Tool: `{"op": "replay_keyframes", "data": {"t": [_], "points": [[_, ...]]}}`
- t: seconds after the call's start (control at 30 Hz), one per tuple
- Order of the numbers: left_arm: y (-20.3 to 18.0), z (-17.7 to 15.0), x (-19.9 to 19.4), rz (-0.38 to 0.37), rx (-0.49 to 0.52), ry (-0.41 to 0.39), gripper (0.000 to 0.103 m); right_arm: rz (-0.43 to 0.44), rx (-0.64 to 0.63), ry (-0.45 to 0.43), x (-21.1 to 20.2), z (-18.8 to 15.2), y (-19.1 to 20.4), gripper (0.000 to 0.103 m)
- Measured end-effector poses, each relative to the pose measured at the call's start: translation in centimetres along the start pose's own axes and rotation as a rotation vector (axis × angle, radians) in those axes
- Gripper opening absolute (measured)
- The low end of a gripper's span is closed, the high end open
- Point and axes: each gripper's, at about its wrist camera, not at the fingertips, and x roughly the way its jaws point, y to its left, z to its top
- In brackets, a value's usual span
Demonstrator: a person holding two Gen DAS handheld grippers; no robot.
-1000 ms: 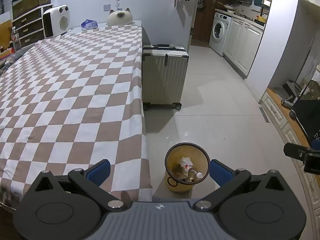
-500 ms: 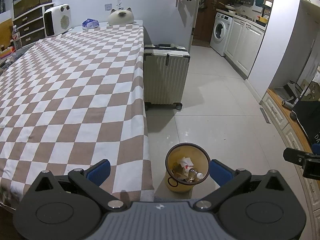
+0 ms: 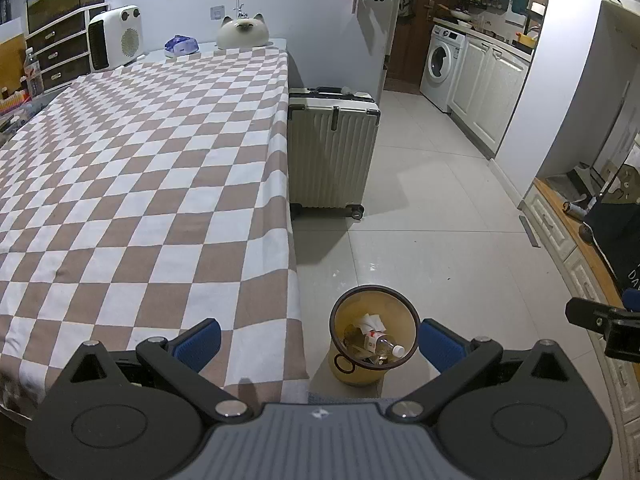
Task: Collect trash
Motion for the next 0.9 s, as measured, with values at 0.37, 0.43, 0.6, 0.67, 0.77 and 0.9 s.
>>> {"op": "replay_keyframes", "data": {"t": [0.37, 0.43, 0.6, 0.67, 0.77, 0.9], "points": [[0.05, -0.02, 0.05, 0.0, -0.002, 0.0, 0.103, 0.002, -0.002, 0.003, 0.04, -0.05, 0.08, 0.103], [0.06, -0.03, 0.06, 0.0, -0.001, 0.0, 0.103, 0.002, -0.002, 0.004, 0.04, -0.07, 0.1, 0.103], [0.08, -0.04, 0.06, -0.001, -0.001, 0.0, 0.103, 0.003, -0.002, 0.004, 0.03, -0.06, 0.12, 0.103], [0.08, -0.04, 0.05, -0.001, -0.002, 0.0, 0.103, 0.001, -0.002, 0.004, 0.02, -0.04, 0.11, 0.103], [0.08, -0.04, 0.05, 0.0, -0.001, 0.0, 0.103, 0.002, -0.001, 0.005, 0.03, -0.03, 0.12, 0.103], [0.09, -0.06, 0.07, -0.001, -0.002, 0.001, 0.103, 0.003, -0.002, 0.006, 0.14, -0.21, 0.26, 0.103]]}}
